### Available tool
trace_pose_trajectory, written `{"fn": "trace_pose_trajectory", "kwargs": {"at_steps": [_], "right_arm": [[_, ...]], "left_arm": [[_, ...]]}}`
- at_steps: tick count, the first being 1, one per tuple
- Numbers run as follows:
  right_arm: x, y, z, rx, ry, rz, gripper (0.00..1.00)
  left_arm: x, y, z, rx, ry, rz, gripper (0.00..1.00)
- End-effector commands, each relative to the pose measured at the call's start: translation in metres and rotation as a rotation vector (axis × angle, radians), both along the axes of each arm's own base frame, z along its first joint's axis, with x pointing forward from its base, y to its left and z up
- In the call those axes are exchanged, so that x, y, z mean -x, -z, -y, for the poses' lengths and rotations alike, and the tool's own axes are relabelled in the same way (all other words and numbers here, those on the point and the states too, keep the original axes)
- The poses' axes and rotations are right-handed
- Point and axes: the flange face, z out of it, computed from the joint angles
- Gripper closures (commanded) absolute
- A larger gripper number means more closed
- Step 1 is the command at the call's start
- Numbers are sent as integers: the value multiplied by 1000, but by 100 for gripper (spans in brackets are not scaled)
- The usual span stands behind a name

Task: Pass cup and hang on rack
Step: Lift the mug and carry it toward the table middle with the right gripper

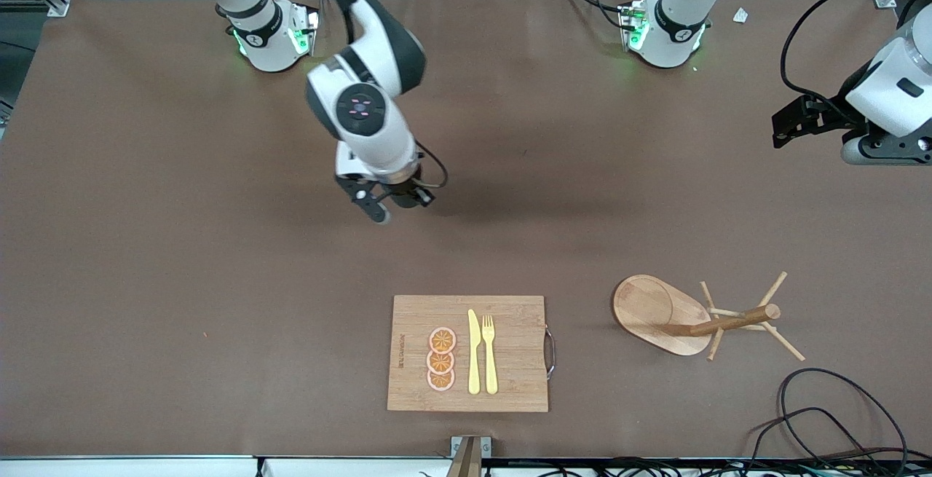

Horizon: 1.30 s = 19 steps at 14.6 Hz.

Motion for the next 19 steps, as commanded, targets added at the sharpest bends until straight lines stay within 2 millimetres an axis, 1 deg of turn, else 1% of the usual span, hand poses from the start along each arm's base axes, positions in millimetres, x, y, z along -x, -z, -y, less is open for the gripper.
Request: {"fn": "trace_pose_trajectory", "kwargs": {"at_steps": [1,3,4,6,7,9,10,11,13,14,15,16,17,19], "right_arm": [[0,18,-40,14,75,-4,100],[12,29,-66,20,134,-11,100],[16,35,-73,26,178,-20,100],[15,48,-73,41,270,-37,100],[16,55,-75,47,273,-40,100],[25,57,-88,27,246,-18,100],[34,55,-99,10,221,-2,100],[43,55,-115,-14,188,18,100],[51,51,-137,-48,141,44,100],[52,45,-145,-63,105,57,100],[57,46,-153,-67,48,66,100],[63,53,-158,-62,11,64,100],[63,59,-159,-56,-2,64,100],[66,74,-158,-17,-96,83,100]], "left_arm": [[-1,-7,-2,10,11,8,0],[-2,-6,-2,10,9,7,0],[-2,-6,-1,10,11,9,0],[-2,-6,-2,7,3,8,0],[-2,-5,-4,9,6,7,0],[-2,-5,-4,10,9,5,0],[-2,-5,-3,9,9,6,0],[-2,-5,-2,9,10,6,0],[-2,-5,-2,9,9,6,0],[-2,-5,0,8,10,6,0],[-2,-5,1,8,12,6,0],[-2,-5,1,8,12,6,0],[-2,-5,1,9,14,6,0],[-2,-5,0,9,14,6,0]]}}
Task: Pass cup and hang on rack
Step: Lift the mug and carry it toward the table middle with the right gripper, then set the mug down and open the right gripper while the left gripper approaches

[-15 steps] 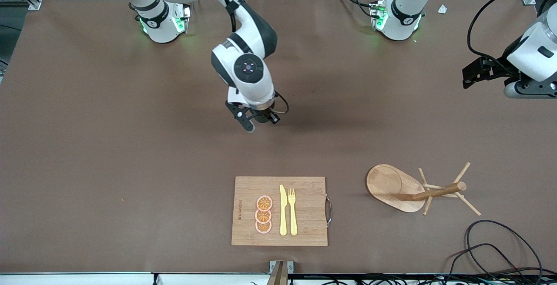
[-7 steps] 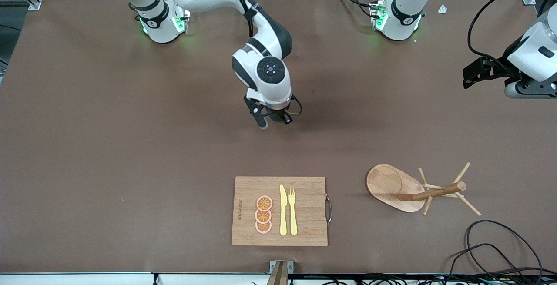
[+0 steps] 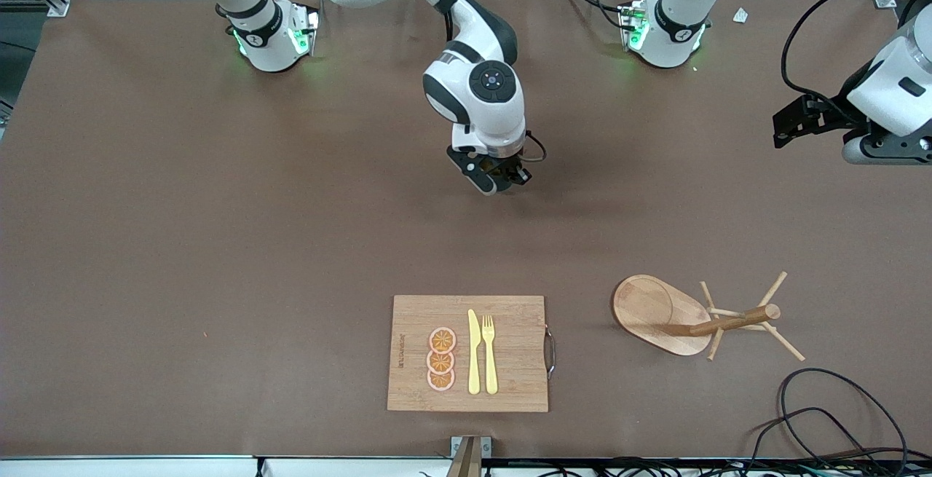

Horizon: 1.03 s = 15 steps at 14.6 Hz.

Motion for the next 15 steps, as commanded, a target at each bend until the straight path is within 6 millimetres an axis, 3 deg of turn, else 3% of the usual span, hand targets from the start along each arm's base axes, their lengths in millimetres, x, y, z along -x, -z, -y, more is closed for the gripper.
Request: {"fn": "trace_pose_trajectory", "kwargs": {"at_steps": [1,4,8,11,13,14,15], "right_arm": [[-3,20,-3,44,-111,29,100],[-4,36,-1,56,-99,19,100],[-40,38,21,54,-58,32,100],[-50,44,14,41,-47,44,100],[-53,44,12,35,-46,49,100],[-53,44,12,37,-45,49,95],[-53,44,12,36,-46,47,56]], "left_arm": [[-2,-5,1,8,15,4,0],[-2,-5,0,8,13,4,0],[-2,-5,0,9,15,6,0],[-1,-5,4,3,7,6,0],[-3,-3,-4,10,4,4,0],[-7,3,-8,5,1,-6,0],[-9,5,-9,2,1,-10,0]]}}
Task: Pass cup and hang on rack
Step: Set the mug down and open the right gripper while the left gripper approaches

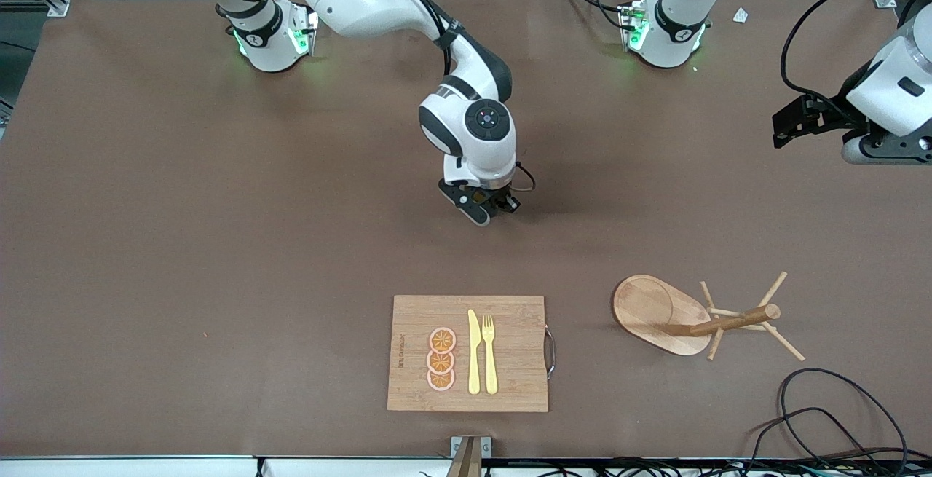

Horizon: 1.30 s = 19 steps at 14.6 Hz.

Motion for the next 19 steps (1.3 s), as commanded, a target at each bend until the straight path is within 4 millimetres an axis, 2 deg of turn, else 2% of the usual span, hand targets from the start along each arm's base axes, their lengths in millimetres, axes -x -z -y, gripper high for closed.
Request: {"fn": "trace_pose_trajectory", "kwargs": {"at_steps": [1,2,3,6,8,10,12,14,15,17,19], "right_arm": [[-12,13,-1,-10,-2,21,12],[-12,12,-1,-12,0,21,0],[-8,10,-4,-12,-8,23,0],[-17,-23,3,-31,5,21,0],[-32,-35,24,-3,14,-12,0],[-49,-69,45,-8,-13,-18,0],[-66,-97,71,-5,-35,-21,0],[-69,-120,91,29,-171,-41,0],[-79,-132,115,42,-225,-58,0],[-105,-165,191,55,-403,-124,0],[-114,-196,252,70,-475,-131,0]], "left_arm": [[-8,3,-6,2,6,-6,0],[-8,4,-7,-1,4,-6,0],[-9,5,-8,-2,4,-5,0],[-9,5,-1,-59,19,4,0],[-2,-9,-2,-82,18,22,0],[-2,-25,16,-73,48,57,0],[-3,-22,27,-74,87,53,0],[-6,-14,25,-76,131,33,0],[-6,-16,25,-75,134,37,0],[-5,-13,33,-64,136,31,0],[-15,11,63,-58,157,5,0]]}}
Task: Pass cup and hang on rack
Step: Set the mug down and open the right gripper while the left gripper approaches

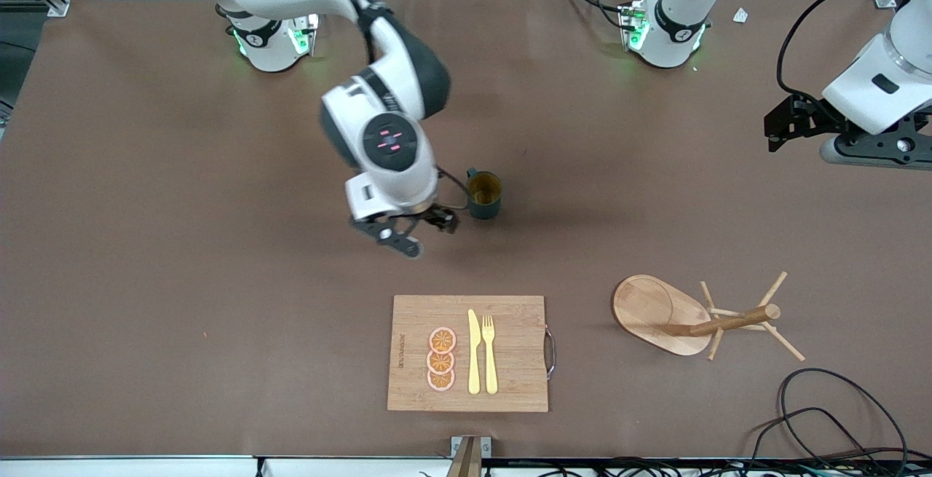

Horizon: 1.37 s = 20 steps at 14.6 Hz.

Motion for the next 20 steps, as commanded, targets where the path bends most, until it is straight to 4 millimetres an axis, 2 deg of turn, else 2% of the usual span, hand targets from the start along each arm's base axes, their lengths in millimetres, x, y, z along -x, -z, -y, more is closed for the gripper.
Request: {"fn": "trace_pose_trajectory", "kwargs": {"at_steps": [1,3,5,6,8,9,10,12,13,15,17,18,20], "right_arm": [[1,-42,88,28,-86,0,0],[7,-54,144,44,-158,-9,0],[19,-63,197,26,-195,-3,0],[26,-66,227,17,-223,-13,0],[40,-72,276,3,-243,-21,0],[47,-79,299,-6,-264,-15,0],[52,-84,326,-14,-288,-11,0],[61,-96,379,-31,-341,-1,0],[73,-102,395,-35,-355,4,0],[94,-113,408,-36,-354,21,0],[114,-123,422,-26,-333,41,0],[122,-130,431,-22,-325,60,0],[132,-145,436,18,-352,93,0]], "left_arm": [[-10,23,44,-7,17,-3,0],[-13,41,92,-19,-17,29,0],[-2,64,155,-103,-26,58,0],[2,85,189,-145,-14,69,0],[13,117,238,-186,-44,97,0],[22,131,263,-196,-76,117,0],[38,149,299,-204,-102,149,0],[67,171,352,-200,-159,236,0],[86,180,380,-188,-188,278,0],[112,201,413,-197,-246,346,0],[147,226,448,-204,-334,453,1],[165,242,464,-190,-382,500,1],[206,279,491,-164,-475,558,1]]}}
